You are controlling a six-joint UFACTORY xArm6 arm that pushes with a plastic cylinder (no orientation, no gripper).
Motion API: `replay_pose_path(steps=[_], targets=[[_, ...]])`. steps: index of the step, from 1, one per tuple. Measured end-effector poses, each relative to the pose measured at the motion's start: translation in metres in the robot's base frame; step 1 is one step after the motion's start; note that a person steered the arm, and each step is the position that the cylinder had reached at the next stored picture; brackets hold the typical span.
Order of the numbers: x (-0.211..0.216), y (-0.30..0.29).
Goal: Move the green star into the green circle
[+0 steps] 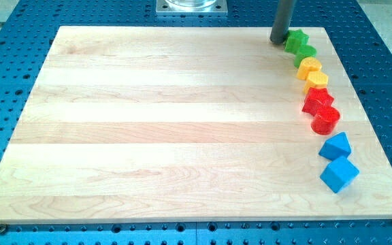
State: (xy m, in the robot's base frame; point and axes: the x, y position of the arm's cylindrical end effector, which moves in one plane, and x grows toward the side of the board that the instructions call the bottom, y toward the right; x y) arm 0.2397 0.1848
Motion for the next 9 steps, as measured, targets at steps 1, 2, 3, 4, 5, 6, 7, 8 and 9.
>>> replay_pose_path(steps=[1, 2, 3, 4, 5, 6, 7, 8, 9], targets=[[0.032, 0.0], [0.023, -0.007], [-0.014, -0.018], [-0.001, 0.017], [0.01, 0.026], [-0.006, 0.033], [-0.019, 0.095], [0.021, 0.136], [0.032, 0.111]])
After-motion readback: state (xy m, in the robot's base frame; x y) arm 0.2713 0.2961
